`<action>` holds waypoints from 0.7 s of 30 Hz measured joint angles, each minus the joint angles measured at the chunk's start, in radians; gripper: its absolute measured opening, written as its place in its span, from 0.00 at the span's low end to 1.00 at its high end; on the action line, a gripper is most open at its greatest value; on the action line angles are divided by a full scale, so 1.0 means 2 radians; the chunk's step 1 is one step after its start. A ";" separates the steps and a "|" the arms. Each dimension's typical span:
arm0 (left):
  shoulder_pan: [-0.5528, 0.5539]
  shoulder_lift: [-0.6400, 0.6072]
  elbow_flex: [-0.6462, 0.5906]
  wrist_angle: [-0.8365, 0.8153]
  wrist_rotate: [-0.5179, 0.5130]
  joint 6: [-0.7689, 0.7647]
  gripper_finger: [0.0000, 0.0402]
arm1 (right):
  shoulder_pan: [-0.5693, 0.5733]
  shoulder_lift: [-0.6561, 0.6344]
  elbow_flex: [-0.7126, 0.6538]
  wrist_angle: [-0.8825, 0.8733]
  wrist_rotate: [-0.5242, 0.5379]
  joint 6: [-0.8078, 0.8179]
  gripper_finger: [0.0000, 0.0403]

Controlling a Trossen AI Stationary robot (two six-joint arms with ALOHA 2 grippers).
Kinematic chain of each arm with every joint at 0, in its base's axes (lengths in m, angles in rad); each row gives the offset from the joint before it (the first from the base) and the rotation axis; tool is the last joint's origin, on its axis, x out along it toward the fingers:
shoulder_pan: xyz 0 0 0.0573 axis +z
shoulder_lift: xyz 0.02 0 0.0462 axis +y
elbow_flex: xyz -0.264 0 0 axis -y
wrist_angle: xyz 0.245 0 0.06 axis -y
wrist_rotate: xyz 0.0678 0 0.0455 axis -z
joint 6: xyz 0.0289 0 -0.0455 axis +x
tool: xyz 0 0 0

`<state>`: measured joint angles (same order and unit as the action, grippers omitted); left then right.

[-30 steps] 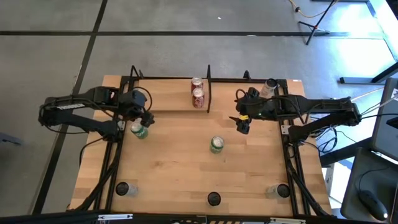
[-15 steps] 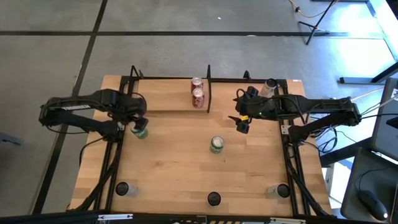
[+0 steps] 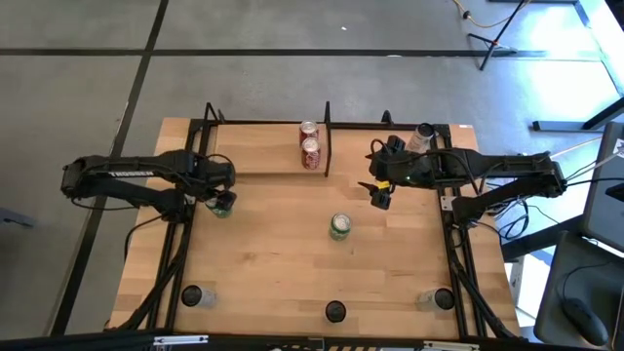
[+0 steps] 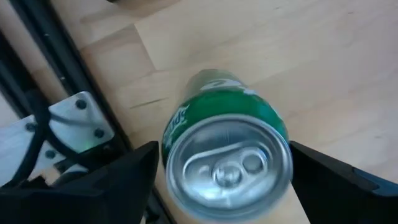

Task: Place canned beverage on shelf
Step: Put the left green soda can on the shelf

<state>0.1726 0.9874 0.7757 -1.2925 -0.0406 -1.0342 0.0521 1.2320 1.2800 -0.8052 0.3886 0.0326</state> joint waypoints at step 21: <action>0.000 0.017 0.072 0.035 0.021 0.110 0.66 | -0.005 0.006 0.000 0.000 -0.005 -0.001 0.84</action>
<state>0.1722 1.0222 0.9188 -1.2225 0.0010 -0.8136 0.0421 1.2442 1.2808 -0.8058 0.3794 0.0297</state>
